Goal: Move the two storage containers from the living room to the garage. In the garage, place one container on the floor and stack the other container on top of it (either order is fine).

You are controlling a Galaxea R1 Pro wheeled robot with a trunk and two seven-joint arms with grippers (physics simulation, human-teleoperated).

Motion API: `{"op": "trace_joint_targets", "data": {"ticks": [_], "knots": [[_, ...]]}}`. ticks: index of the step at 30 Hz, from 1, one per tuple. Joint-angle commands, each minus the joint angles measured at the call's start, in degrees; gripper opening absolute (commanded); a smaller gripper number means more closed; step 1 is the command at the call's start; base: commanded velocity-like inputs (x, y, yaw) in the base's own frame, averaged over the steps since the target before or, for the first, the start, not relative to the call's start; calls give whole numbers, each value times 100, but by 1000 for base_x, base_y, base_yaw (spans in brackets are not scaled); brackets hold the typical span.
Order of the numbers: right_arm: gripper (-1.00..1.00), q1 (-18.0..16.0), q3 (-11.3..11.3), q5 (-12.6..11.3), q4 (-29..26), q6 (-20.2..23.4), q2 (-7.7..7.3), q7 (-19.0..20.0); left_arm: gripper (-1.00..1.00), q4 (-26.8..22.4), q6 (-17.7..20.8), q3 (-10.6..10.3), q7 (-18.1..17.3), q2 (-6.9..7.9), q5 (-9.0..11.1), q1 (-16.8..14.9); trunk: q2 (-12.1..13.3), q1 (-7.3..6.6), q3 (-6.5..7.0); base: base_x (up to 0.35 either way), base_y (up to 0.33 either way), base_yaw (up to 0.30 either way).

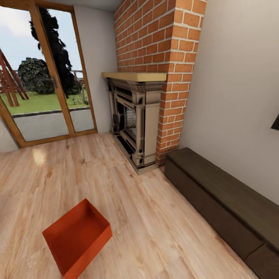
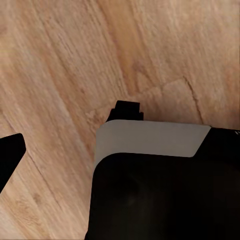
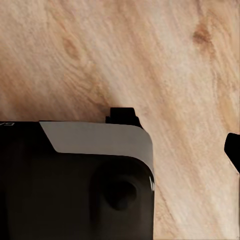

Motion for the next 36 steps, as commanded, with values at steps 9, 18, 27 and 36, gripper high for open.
{"op": "trace_joint_targets", "data": {"ticks": [9,18,27,36], "knots": [[100,-5,44,-44,18,-30,1,-3,100,-4,20,-22,16,-2,59,-4,-2,3,-5,324,0,271],[100,-5,44,-45,18,-30,0,-3,100,-4,-1,-23,21,-2,57,-4,-2,3,-5,303,0,216],[100,-5,43,-52,18,-30,-1,-3,100,-4,-6,-22,25,7,58,-4,-2,3,-5,13,0,130],[100,-5,44,-51,18,-30,-1,-3,100,-4,-6,-22,30,8,57,-4,-2,3,-5,0,0,226]]}}
